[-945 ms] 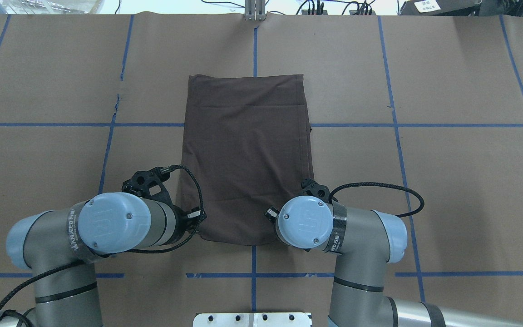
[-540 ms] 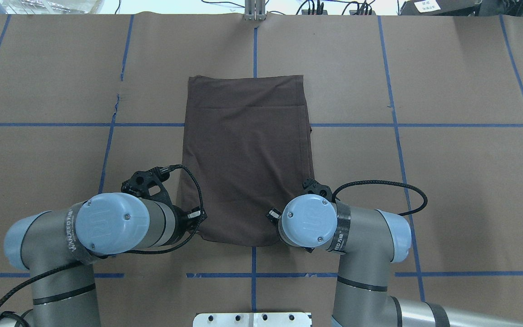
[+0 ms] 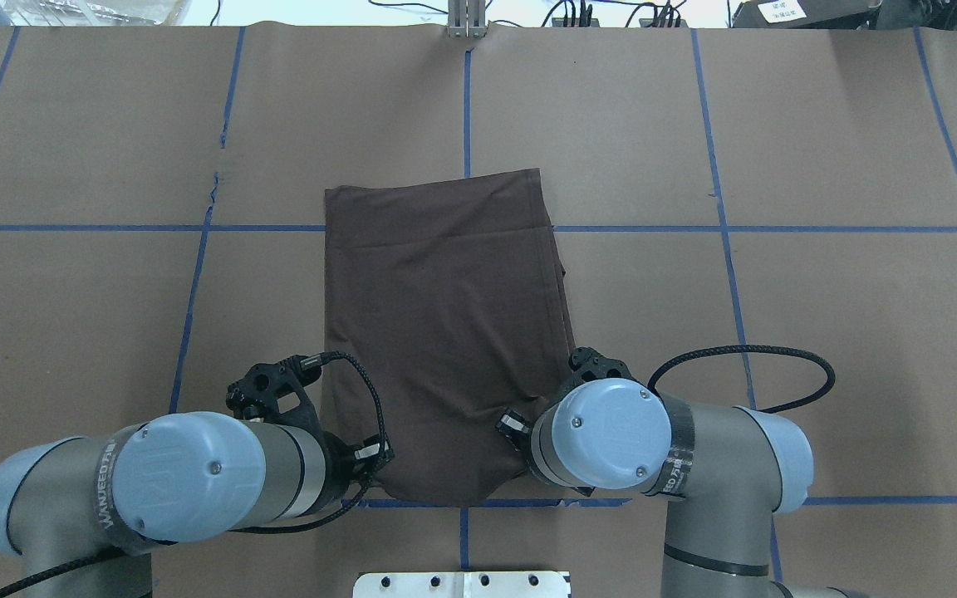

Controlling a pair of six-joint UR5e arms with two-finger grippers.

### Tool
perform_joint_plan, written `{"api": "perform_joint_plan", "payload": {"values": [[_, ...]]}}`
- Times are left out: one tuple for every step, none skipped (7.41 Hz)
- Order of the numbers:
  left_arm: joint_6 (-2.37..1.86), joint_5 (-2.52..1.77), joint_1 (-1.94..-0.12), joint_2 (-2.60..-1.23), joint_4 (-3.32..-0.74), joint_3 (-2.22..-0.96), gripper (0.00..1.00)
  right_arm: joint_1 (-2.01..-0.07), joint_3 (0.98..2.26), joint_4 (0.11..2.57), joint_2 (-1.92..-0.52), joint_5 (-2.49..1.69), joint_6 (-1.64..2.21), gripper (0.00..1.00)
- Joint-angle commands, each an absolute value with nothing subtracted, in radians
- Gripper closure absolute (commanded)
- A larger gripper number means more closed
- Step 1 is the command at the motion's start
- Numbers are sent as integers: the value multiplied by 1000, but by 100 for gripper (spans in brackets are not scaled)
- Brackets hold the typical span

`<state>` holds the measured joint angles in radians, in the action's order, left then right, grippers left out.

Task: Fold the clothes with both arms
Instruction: 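Lift the near edge with both grippers and fold it away from the robot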

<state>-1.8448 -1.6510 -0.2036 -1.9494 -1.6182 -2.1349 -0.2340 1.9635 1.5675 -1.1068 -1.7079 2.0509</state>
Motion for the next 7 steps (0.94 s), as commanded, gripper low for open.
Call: {"api": "perform_joint_plan", "payload": {"values": [[-1852, -1701, -187, -1953, -1609, -2161, 100, -259, 1976, 1572, -1101, -1709, 2013, 100], [-1845, -1730, -236, -1956, -1608, -2158, 100, -306, 1974, 1574, -1097, -1712, 1926, 100], [-1829, -1735, -300, -1959, -1606, -2157, 100, -380, 1971, 1572, -1088, -1773, 1895, 100], [-1766, -1791, -369, -1960, -1608, -2154, 100, -455, 1964, 1572, -1068, -1855, 1858, 100], [-1758, -1828, -433, -1962, -1609, -2145, 100, -501, 1918, 1572, -1025, -1883, 1844, 100], [-1755, -1833, -483, -1986, -1611, -2108, 100, -529, 1831, 1571, -947, -1888, 1835, 100], [-1741, -1835, -518, -2020, -1609, -2059, 100, -554, 1756, 1568, -893, -1899, 1822, 100]]}}
